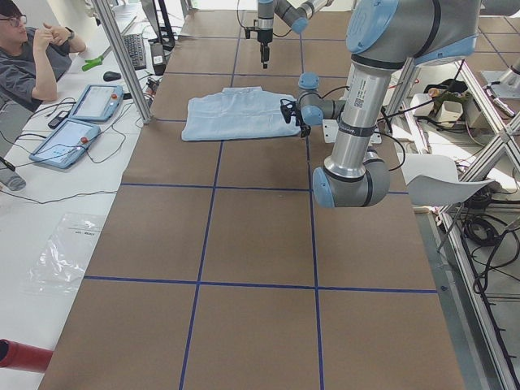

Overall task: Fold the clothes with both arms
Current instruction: 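Lower the left gripper to the near corner and the right gripper to the side edge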

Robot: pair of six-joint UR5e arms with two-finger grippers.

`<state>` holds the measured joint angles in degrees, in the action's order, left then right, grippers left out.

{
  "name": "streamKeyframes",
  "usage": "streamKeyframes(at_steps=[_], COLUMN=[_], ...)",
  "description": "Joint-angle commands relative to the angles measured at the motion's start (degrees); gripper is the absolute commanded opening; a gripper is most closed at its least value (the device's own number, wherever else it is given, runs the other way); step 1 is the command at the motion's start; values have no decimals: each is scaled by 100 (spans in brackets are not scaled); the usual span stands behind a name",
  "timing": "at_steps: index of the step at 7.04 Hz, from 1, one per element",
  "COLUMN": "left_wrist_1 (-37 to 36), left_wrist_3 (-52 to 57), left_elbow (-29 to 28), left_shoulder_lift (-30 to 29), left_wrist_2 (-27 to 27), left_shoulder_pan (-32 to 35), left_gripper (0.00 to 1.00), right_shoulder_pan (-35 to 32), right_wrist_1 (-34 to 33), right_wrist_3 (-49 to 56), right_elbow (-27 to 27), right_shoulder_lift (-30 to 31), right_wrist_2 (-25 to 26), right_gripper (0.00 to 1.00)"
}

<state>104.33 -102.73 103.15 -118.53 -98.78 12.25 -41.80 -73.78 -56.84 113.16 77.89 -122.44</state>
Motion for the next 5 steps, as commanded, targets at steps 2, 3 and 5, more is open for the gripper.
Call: streamKeyframes(at_steps=[2, 3, 5], left_wrist_1=[0, -9, 0], left_wrist_3=[77, 86, 95], left_elbow=[38, 38, 21], left_shoulder_lift=[-38, -65, -109], left_wrist_2=[8, 16, 16], left_shoulder_pan=[85, 94, 103], left_gripper=[64, 64, 64], right_shoulder_pan=[-4, -4, -4], right_wrist_1=[-5, -5, -5], right_wrist_3=[-2, -2, 7], right_elbow=[22, 22, 5], right_shoulder_lift=[41, 51, 59], right_wrist_2=[1, 9, 9], right_gripper=[100, 100, 100])
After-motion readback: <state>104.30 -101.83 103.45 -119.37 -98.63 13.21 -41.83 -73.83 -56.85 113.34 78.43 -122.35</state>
